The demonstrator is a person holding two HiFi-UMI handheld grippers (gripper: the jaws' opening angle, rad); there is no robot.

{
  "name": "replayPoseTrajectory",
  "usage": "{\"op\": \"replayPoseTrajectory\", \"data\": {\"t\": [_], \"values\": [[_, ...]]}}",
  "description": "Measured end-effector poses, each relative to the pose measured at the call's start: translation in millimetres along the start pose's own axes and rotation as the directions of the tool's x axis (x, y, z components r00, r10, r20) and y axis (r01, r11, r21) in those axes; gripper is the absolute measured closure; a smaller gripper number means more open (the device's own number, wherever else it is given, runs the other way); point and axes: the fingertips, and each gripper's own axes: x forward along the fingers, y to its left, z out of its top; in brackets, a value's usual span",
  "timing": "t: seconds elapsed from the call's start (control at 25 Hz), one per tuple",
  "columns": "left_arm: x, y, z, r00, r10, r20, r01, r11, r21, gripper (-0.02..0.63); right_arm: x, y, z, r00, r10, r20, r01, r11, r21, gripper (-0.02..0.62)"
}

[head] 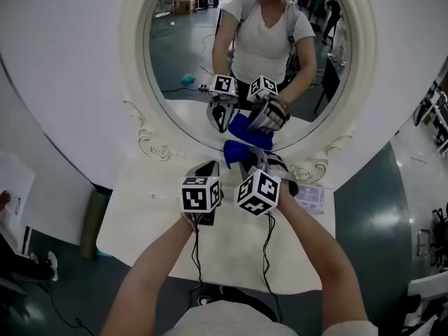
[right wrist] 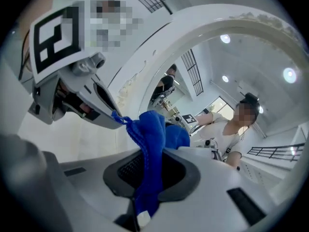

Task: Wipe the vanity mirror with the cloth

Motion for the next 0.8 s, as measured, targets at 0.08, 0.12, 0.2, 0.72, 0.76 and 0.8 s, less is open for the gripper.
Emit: {"op": "replayPoseTrajectory", "data": {"t": [0.08, 0.12, 0.2, 0.72, 0.76, 0.8], "values": [[-9, -3, 12, 0.999, -0.017, 0.039, 0.016, 1.000, 0.017, 0.601, -9, -6, 10, 0.999, -0.011, 0.050, 0.007, 0.997, 0.074, 0.529], [-14, -5, 16, 0.998, -0.025, 0.057, 0.024, 1.000, 0.019, 0.601, -13, -8, 14, 0.997, -0.014, 0.072, 0.006, 0.993, 0.116, 0.529], [-26, -6, 18, 0.996, -0.034, 0.079, 0.033, 0.999, 0.004, 0.601, -21, -8, 17, 0.994, -0.016, 0.106, -0.007, 0.977, 0.213, 0.529], [-112, 32, -10, 0.964, 0.177, 0.199, -0.135, 0.970, -0.204, 0.601, -83, 4, -15, 0.942, -0.191, 0.275, -0.103, 0.617, 0.780, 0.529], [-120, 36, -14, 0.960, 0.191, 0.203, -0.148, 0.967, -0.209, 0.601, -90, 9, -22, 0.940, -0.211, 0.268, -0.095, 0.591, 0.801, 0.529], [-127, 39, -18, 0.958, 0.204, 0.201, -0.160, 0.963, -0.215, 0.601, -98, 14, -29, 0.940, -0.226, 0.256, -0.089, 0.562, 0.822, 0.529]]}}
